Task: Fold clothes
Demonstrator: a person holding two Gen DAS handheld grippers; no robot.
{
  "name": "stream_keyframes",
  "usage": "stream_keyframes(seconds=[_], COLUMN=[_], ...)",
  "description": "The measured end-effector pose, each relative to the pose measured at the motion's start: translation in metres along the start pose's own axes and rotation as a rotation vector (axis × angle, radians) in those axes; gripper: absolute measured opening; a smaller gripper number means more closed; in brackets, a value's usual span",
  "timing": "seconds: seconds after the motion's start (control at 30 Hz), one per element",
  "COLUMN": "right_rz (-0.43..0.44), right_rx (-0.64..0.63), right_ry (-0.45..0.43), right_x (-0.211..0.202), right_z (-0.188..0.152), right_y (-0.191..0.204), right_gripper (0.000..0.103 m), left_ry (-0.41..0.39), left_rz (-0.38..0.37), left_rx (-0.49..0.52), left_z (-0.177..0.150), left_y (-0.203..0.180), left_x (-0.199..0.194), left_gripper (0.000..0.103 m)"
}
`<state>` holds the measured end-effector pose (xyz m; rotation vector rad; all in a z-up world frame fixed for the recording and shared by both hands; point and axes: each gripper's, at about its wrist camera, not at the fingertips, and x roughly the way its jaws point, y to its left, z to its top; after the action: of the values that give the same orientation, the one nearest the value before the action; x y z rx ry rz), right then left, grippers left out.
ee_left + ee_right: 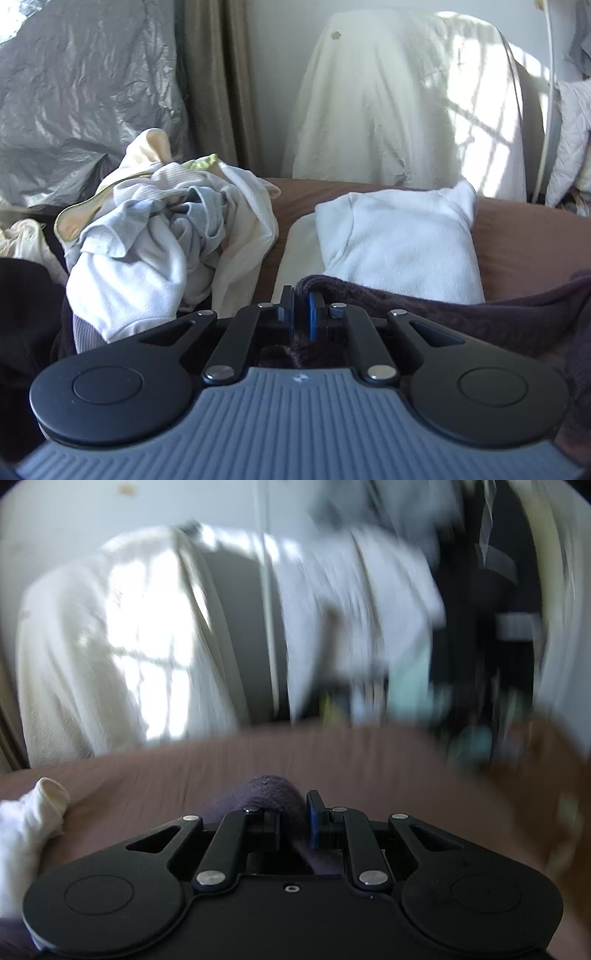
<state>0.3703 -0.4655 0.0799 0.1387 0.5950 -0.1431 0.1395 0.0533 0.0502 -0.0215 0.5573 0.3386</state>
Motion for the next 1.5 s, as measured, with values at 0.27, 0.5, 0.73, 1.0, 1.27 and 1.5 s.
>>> stream_keyframes(seconds=[0.27, 0.5, 0.73, 1.0, 1.27, 1.5], right_rz=[0.246, 0.523, 0.686, 0.460, 0.168, 0.242], right_rx=[-0.163, -0.417, -0.218, 0.009, 0.002, -0.004], right_ry=[0.172, 0.207, 0.381, 0.543, 0.408, 0.219], right_x=[-0.063, -0.096, -0.064, 0.004, 0.033, -0.055], right_z=[-0.128, -0.162, -0.152, -0.179, -0.185, -0.133], right_y=[0.058, 0.129, 0.171, 0.200, 0.196, 0.160], right_gripper=[0.062, 0.071, 0.085, 0.085, 0.020, 0.018], left_ry=[-0.037, -0.196, -0.055, 0.035, -0.074, -0.108], left_rz=[-0.071, -0.094, -0.105, -0.248, -0.418, -0.516], left_rx=[0.089, -0.098, -0.078, -0.132, -0.176, -0.082], left_z=[0.002, 0.042, 0.055, 0.012, -0.012, -0.052], left_y=[-0.008, 0.057, 0.071, 0.067, 0.052, -0.012], left_x=[0.023, 0.013, 0.082, 0.085, 0.040, 0.018], left_gripper=[0.007, 0.007, 0.009, 0.041, 0.051, 0.052])
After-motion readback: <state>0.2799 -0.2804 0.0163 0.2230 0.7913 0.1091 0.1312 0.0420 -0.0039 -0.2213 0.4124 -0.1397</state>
